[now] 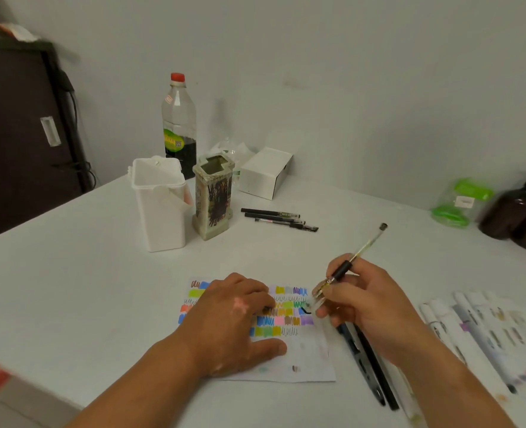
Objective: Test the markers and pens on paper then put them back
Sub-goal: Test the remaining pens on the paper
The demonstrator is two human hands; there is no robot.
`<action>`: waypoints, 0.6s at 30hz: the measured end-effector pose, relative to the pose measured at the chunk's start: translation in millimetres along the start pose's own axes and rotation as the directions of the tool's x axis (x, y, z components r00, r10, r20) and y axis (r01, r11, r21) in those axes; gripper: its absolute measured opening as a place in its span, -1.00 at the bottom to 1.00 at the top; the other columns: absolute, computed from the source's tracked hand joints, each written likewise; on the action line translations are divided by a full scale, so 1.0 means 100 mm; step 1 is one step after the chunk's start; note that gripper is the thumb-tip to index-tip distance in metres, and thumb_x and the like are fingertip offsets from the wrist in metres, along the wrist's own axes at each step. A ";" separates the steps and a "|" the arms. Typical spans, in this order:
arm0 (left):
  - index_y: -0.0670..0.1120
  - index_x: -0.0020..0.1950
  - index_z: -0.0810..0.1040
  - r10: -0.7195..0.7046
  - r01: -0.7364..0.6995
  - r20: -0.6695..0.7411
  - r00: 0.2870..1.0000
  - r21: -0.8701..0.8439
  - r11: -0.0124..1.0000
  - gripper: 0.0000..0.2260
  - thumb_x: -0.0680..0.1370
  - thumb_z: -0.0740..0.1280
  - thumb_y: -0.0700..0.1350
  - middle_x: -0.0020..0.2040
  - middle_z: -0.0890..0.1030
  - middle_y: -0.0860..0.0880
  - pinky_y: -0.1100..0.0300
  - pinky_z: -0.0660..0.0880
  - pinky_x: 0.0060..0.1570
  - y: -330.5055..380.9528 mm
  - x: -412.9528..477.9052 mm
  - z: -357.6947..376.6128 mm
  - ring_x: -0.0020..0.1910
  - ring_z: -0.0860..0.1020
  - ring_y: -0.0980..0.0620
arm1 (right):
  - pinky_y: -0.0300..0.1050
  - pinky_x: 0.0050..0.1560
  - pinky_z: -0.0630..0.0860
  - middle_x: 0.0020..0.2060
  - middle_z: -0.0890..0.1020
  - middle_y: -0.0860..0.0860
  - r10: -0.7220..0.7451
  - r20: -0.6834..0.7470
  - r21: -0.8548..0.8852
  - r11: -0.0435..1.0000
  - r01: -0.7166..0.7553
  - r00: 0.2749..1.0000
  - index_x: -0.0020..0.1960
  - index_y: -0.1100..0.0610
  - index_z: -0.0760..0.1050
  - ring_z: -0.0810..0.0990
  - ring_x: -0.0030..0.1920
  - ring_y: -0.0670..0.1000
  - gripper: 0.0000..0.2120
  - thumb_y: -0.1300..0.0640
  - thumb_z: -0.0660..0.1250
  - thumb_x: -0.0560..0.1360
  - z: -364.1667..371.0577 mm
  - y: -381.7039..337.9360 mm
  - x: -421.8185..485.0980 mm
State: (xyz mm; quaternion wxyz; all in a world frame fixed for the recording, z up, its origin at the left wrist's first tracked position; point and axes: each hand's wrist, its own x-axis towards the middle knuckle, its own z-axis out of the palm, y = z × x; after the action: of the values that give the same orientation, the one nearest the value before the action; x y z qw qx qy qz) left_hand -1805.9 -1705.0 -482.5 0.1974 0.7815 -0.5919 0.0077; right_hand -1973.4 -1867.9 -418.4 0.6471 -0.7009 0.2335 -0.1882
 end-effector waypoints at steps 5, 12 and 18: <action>0.21 0.34 0.48 -0.016 0.013 -0.027 1.000 -0.095 0.995 -0.53 0.45 0.33 0.27 0.27 0.48 0.29 0.32 0.38 0.26 0.14 -0.04 -0.10 0.20 0.39 0.31 | -0.16 -0.36 0.55 -0.24 0.70 0.10 -0.068 -0.054 0.087 0.994 0.072 0.996 -0.16 0.09 0.69 0.65 -0.30 0.08 -0.89 0.07 0.43 0.44 0.01 0.12 -0.08; 0.20 0.29 0.46 0.012 -0.037 -0.078 0.997 -0.333 0.942 -0.77 0.64 0.25 0.06 0.03 0.57 0.31 0.51 0.40 -0.03 0.57 0.11 -0.21 0.05 0.51 0.30 | -0.15 -0.30 0.55 -0.32 0.65 0.07 -0.171 -0.010 0.044 0.984 0.171 0.985 -0.09 0.05 0.68 0.62 -0.28 0.02 -0.91 0.13 0.45 0.41 0.06 0.19 -0.12; 0.07 0.23 0.51 0.021 -0.005 0.045 0.999 -0.319 0.948 -0.79 0.69 0.13 -0.11 0.07 0.59 0.13 0.38 0.45 0.02 0.58 0.18 -0.30 0.03 0.53 0.17 | -0.18 -0.41 0.46 -0.41 0.60 0.00 -0.273 -0.040 0.002 0.962 0.273 0.961 -0.14 0.02 0.62 0.51 -0.42 -0.03 -0.99 0.10 0.44 0.45 0.05 0.24 -0.12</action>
State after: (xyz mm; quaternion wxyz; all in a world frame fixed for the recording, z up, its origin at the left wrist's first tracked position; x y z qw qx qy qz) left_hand -1847.9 -1725.3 -432.4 0.3067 0.7355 -0.5950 -0.1050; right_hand -1982.8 -1858.1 -442.0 0.6128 -0.7202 0.1467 -0.2902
